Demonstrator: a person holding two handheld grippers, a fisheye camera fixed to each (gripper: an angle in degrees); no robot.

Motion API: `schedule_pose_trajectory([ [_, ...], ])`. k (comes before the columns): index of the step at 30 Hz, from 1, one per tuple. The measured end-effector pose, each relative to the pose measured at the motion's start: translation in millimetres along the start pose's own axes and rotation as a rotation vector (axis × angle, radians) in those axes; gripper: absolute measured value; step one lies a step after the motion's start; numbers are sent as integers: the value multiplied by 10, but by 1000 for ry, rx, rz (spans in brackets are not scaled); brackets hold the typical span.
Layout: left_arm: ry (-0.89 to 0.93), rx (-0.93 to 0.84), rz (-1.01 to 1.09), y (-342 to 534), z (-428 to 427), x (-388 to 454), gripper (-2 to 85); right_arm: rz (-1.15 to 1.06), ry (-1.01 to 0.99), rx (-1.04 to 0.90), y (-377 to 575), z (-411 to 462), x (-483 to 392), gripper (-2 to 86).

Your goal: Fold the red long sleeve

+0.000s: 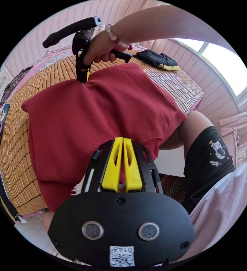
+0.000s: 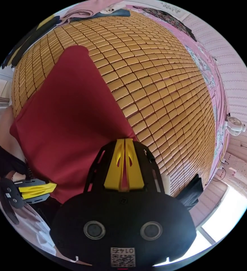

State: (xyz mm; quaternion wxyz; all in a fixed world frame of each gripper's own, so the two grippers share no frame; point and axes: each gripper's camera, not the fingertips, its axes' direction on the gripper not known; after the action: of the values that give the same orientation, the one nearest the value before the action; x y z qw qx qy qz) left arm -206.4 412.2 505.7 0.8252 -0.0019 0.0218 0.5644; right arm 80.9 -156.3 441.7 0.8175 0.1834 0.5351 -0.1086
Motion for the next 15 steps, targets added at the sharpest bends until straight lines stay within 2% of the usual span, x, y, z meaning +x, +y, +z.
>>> schedule_pose_trajectory([
  [3, -13, -11, 60, -13, -14, 33, -9, 112, -117, 74, 264, -5, 254, -4],
  [6, -6, 6, 125, 64, -128, 60, -8, 274, -327, 298, 909, -130, 588, -2],
  [8, 13, 87, 136, 189, -313, 140, -4, 333, -369, 425, 1479, -207, 678, 1],
  [12, 58, 208, 158, 239, -507, 390, 35, 492, -335, 388, 2870, 55, 685, 26],
  [15, 99, 229, 214, 143, -518, 664, 78, 626, -386, 310, 3697, 386, 629, 97],
])
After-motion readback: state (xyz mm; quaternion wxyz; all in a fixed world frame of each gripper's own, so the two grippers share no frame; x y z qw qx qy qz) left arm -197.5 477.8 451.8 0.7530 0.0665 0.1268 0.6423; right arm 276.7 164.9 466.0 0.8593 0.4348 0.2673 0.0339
